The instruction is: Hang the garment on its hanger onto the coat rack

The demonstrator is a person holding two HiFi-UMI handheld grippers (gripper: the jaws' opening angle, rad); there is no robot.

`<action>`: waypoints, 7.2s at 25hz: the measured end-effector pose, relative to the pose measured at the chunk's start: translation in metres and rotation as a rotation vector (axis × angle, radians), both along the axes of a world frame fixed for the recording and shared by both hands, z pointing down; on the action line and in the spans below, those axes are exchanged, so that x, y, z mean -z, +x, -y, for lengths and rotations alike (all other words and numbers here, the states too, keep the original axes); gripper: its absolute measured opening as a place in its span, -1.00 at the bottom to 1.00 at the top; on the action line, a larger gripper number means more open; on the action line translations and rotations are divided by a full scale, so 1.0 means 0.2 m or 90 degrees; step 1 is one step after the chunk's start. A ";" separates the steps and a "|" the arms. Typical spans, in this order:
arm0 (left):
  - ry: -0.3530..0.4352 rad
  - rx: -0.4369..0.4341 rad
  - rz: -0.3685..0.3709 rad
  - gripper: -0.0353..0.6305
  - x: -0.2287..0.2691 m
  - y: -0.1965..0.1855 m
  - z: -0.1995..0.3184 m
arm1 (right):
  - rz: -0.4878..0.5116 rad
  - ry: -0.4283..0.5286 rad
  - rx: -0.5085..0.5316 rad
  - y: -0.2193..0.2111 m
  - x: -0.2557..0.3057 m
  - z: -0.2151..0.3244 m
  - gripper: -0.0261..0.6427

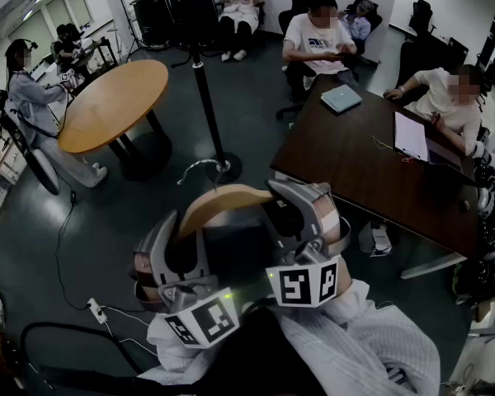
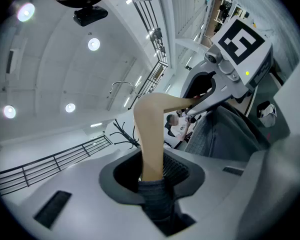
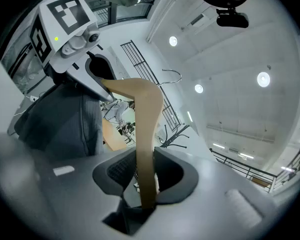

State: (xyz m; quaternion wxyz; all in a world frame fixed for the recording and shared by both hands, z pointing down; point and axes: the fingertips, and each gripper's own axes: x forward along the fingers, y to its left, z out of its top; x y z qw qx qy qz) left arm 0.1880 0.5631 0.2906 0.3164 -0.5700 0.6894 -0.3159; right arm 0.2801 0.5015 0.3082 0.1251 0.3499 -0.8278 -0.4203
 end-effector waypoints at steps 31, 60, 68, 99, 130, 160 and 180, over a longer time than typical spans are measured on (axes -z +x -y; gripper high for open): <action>-0.041 0.007 -0.033 -0.59 -0.19 0.01 0.26 | -0.020 -0.015 0.028 0.00 -0.18 0.26 -0.62; -0.077 -0.118 -0.029 -0.59 -0.30 -1.23 1.48 | -0.049 -0.043 -0.113 -1.19 -0.31 1.39 -0.63; -0.071 -0.107 -0.024 -0.59 -0.27 -1.39 2.08 | -0.019 -0.045 -0.092 -1.35 -0.28 2.00 -0.63; 0.012 -0.220 0.013 -0.59 0.22 -1.58 3.49 | 0.086 0.058 -0.212 -1.52 0.24 3.33 -0.60; -0.042 -0.107 -0.040 -0.59 -0.01 -1.76 3.83 | 0.033 -0.004 -0.074 -1.74 0.03 3.77 -0.59; 0.125 -0.310 -0.343 -0.78 0.22 -1.49 3.56 | 0.330 -0.209 0.003 -1.46 0.08 3.56 -0.91; -0.070 -0.361 -0.463 -0.88 -0.09 -1.27 3.84 | 0.357 -0.287 -0.053 -1.37 -0.01 3.63 -0.92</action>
